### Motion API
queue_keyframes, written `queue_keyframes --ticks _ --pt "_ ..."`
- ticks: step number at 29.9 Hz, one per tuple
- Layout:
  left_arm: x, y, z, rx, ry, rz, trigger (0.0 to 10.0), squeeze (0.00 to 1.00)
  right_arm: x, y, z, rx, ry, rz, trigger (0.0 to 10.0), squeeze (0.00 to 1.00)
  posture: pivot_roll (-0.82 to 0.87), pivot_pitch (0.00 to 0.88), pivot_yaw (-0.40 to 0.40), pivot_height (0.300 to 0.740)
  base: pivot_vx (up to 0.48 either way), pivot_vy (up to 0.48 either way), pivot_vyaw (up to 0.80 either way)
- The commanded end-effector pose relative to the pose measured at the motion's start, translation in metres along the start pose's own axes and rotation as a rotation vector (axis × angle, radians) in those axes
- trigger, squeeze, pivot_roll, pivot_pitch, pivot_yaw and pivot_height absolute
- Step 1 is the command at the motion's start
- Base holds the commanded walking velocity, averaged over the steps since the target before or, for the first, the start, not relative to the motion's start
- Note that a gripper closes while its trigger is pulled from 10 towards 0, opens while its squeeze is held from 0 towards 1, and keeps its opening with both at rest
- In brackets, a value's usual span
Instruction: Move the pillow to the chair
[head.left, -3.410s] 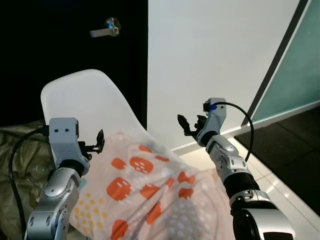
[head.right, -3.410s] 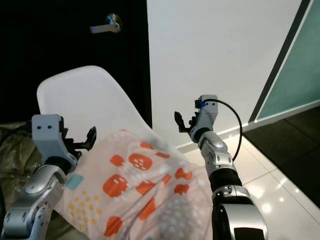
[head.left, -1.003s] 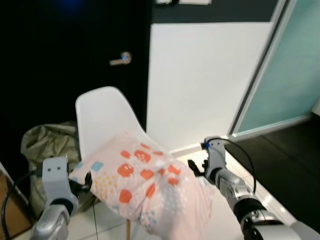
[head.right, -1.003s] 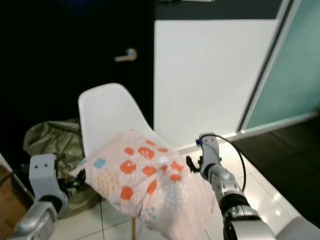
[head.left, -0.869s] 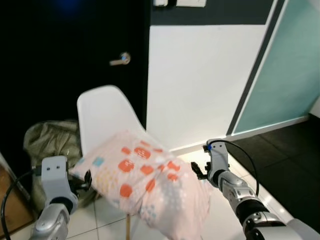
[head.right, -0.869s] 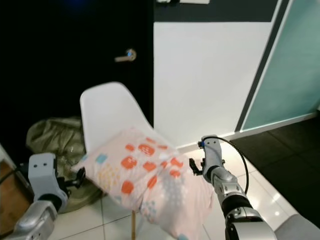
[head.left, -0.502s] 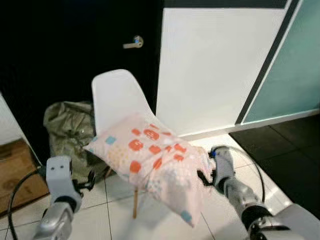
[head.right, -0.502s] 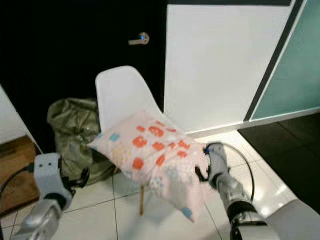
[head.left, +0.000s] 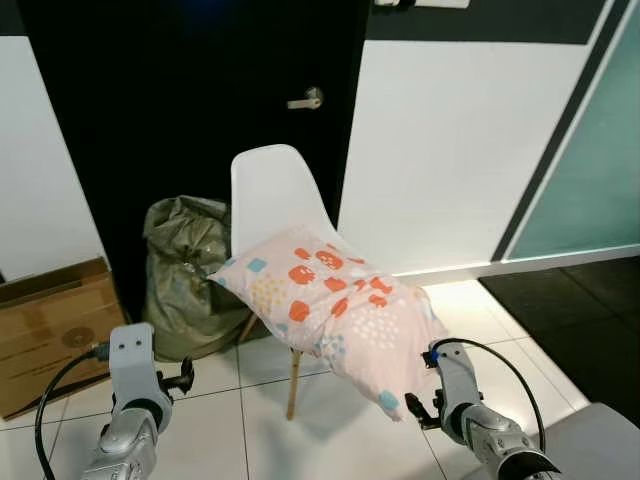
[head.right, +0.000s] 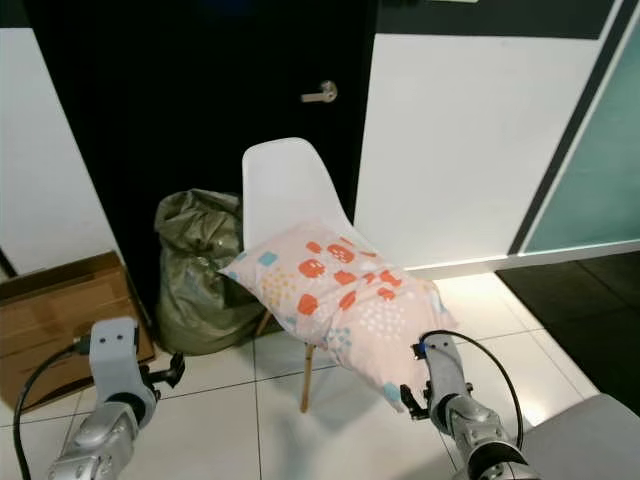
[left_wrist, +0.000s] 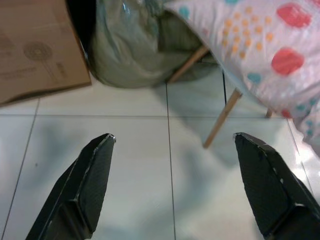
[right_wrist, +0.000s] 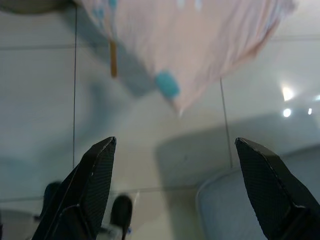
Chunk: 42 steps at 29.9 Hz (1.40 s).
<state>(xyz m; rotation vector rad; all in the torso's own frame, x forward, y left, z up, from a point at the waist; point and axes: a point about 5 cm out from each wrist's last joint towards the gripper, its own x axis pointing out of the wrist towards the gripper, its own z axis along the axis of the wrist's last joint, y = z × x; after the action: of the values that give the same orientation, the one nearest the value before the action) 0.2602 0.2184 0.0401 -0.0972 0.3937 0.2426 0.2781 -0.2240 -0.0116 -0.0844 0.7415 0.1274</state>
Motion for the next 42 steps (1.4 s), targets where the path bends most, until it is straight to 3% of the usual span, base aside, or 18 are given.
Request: queue_keyframes --ticks 1,11,16,19,26,42 --pt "0.001 -0.009 -0.009 0.013 0.021 -0.030 10.0 0.00 0.000 0.001 -0.003 0.039 -0.001 0.010 10.0 0.00 -0.14 0.000 -0.052 0.725 0.000 0.000 0.00" --pt "0.004 -0.005 -0.034 0.028 0.079 -0.039 10.0 0.00 0.001 0.006 0.001 0.037 -0.030 0.024 10.0 0.00 -0.14 0.000 -0.044 0.725 0.000 0.000 0.00" --pt "0.005 -0.005 -0.037 0.026 0.080 -0.041 10.0 0.00 0.001 0.006 0.001 0.040 -0.034 0.027 10.0 0.00 -0.14 0.000 -0.044 0.725 0.000 0.000 0.00" --pt "0.009 0.002 -0.052 0.021 0.118 -0.011 10.0 0.00 -0.001 0.001 0.001 0.100 -0.074 0.039 10.0 0.00 -0.13 0.000 -0.052 0.725 0.000 0.000 0.00" --pt "0.012 0.011 -0.064 0.000 0.155 0.007 10.0 0.00 -0.003 0.001 -0.005 0.092 -0.062 0.055 10.0 0.00 -0.15 0.000 -0.039 0.725 0.000 0.000 -0.39" --pt "0.022 0.022 -0.057 0.036 0.156 0.028 10.0 0.00 -0.005 -0.005 -0.003 0.141 -0.079 0.069 10.0 0.00 -0.17 0.000 -0.034 0.725 0.000 0.000 -0.76"
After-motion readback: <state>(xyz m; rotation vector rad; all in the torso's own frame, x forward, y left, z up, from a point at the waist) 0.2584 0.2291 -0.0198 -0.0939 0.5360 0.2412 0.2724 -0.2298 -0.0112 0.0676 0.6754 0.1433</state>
